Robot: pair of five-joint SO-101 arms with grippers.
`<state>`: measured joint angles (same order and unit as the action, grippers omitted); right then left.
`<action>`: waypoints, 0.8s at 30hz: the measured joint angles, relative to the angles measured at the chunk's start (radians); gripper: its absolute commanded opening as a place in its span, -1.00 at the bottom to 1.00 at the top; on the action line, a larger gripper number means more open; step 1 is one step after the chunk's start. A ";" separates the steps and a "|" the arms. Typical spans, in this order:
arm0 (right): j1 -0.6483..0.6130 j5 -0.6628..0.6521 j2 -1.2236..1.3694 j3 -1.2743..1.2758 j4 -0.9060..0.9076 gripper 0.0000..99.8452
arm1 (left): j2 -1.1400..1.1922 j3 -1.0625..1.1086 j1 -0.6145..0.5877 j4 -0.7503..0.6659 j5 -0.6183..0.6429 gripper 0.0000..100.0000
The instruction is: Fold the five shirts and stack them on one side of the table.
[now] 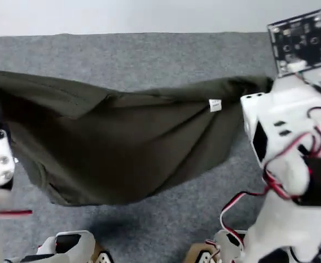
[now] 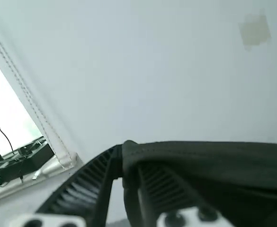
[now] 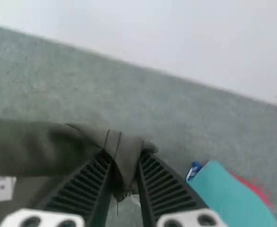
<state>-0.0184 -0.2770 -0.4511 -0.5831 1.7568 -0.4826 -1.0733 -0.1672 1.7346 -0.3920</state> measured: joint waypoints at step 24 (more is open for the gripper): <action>-0.009 0.000 0.534 0.239 -0.313 -0.98 | 0.453 0.876 0.002 -0.456 -0.103 -0.99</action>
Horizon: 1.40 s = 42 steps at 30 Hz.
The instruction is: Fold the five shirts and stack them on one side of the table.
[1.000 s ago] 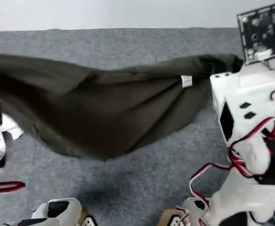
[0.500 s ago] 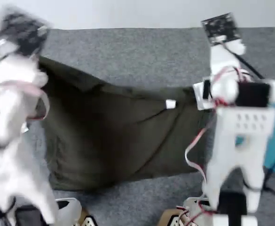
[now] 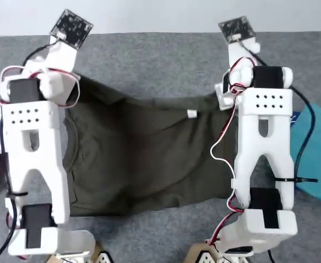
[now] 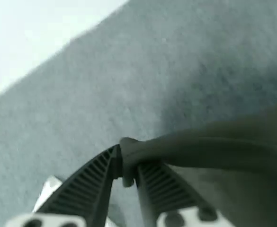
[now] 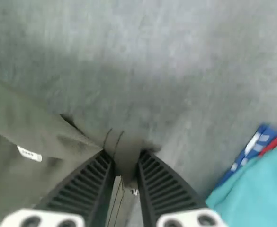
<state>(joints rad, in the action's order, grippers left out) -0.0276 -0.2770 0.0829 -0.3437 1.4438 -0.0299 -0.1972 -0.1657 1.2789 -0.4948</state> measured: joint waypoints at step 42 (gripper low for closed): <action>0.046 0.014 0.153 0.011 -0.681 -0.98 | 0.701 -0.990 0.060 -0.293 0.130 -0.99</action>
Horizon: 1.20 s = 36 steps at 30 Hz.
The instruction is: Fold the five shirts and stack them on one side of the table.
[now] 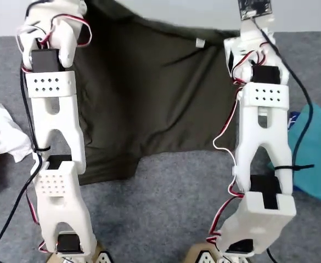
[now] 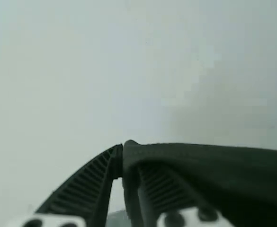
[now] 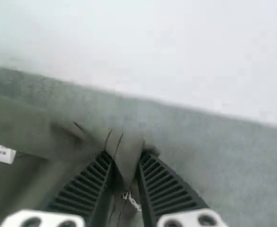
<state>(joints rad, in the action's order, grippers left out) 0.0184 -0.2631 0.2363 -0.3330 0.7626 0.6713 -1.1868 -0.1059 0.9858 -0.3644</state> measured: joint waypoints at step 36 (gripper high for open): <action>0.006 -0.066 0.092 0.000 0.262 -0.98 | 0.002 -0.193 -0.049 0.606 -0.120 -0.99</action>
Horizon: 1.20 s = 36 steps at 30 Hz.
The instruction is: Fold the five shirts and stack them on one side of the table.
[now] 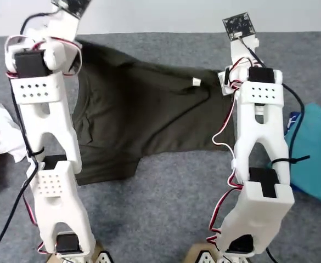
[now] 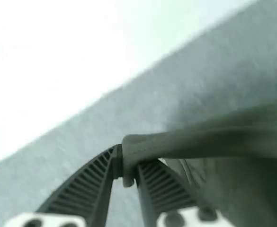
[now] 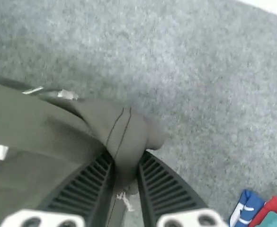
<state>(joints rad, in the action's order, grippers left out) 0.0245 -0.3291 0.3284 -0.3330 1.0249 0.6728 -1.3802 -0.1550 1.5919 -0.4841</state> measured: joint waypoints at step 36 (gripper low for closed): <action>0.048 -0.221 0.000 0.000 0.500 -0.98 | -0.514 1.375 0.025 0.133 -0.359 -0.99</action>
<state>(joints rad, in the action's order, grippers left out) 0.0721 -0.5501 0.3284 -0.3330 1.5251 0.1588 -0.0054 -0.1304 1.7254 -0.8431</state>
